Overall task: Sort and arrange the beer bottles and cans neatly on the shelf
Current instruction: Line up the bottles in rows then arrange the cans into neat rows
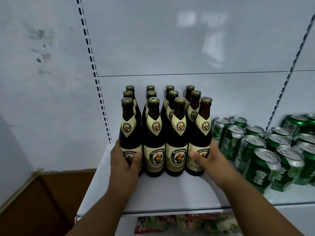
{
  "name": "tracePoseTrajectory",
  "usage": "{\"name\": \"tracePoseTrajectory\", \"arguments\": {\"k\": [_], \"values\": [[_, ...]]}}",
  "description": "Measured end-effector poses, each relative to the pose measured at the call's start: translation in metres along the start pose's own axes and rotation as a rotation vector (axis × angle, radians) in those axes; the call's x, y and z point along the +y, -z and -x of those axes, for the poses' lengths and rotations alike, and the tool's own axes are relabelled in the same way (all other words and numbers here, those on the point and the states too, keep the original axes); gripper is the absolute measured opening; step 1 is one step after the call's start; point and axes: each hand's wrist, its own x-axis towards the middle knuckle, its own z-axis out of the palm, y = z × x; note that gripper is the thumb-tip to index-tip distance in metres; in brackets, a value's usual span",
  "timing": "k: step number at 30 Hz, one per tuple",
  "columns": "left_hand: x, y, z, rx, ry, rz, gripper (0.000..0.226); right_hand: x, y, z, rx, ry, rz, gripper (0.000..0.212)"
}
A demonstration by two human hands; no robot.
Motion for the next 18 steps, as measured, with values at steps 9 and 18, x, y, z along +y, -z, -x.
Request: {"name": "tracePoseTrajectory", "arguments": {"k": [9,18], "values": [[-0.002,0.017,-0.014,-0.088,0.180,0.156,0.060,-0.014,0.000,-0.012,0.081,-0.029,-0.296,0.068],[-0.009,0.019,-0.093,-0.335,0.548,0.828,0.066,-0.029,0.013,-0.067,-0.053,-0.271,-0.661,0.075]]}}
